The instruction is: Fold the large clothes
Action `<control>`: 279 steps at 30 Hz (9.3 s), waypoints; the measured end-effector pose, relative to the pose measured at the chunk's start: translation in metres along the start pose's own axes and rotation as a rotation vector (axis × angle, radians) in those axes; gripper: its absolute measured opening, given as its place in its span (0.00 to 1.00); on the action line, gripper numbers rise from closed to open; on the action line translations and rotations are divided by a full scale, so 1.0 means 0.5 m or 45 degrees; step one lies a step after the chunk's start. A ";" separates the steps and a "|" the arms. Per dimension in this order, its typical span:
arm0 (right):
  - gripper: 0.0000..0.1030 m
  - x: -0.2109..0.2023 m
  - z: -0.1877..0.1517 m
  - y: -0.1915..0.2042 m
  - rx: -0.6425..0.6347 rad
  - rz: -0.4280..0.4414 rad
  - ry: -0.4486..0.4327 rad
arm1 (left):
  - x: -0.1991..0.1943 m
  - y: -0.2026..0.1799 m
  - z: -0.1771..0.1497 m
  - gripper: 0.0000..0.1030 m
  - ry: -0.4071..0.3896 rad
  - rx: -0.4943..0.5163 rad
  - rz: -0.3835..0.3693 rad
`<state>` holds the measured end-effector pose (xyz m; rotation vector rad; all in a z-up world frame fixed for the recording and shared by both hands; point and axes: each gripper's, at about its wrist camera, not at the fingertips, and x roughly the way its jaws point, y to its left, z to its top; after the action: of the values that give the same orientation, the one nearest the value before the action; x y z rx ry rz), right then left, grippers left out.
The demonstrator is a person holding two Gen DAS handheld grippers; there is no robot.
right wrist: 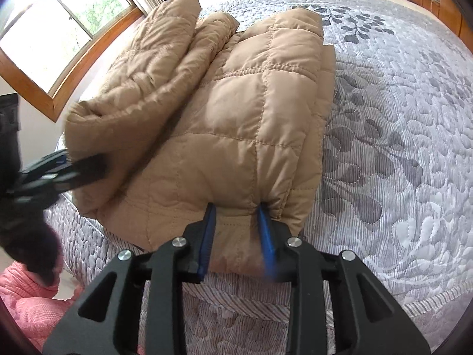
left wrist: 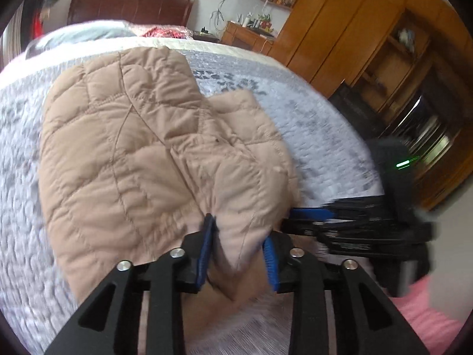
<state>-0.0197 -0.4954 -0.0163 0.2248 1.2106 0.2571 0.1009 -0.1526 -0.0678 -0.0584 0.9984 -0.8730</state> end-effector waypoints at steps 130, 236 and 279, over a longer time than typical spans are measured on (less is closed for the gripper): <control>0.20 -0.053 -0.085 -0.014 0.000 0.076 -0.156 | 0.026 0.033 -0.075 0.59 0.147 -0.049 0.369; 0.88 0.042 0.051 -0.151 0.345 0.644 -0.097 | -0.009 0.172 0.000 0.74 0.070 -0.150 0.193; 0.43 0.084 0.132 0.054 -0.003 0.674 -0.223 | 0.031 0.104 0.025 0.45 -0.081 0.006 0.052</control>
<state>0.0544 -0.4591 -0.0233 0.5549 0.9604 0.6842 0.1459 -0.1322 -0.0933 -0.0613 0.9355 -0.8309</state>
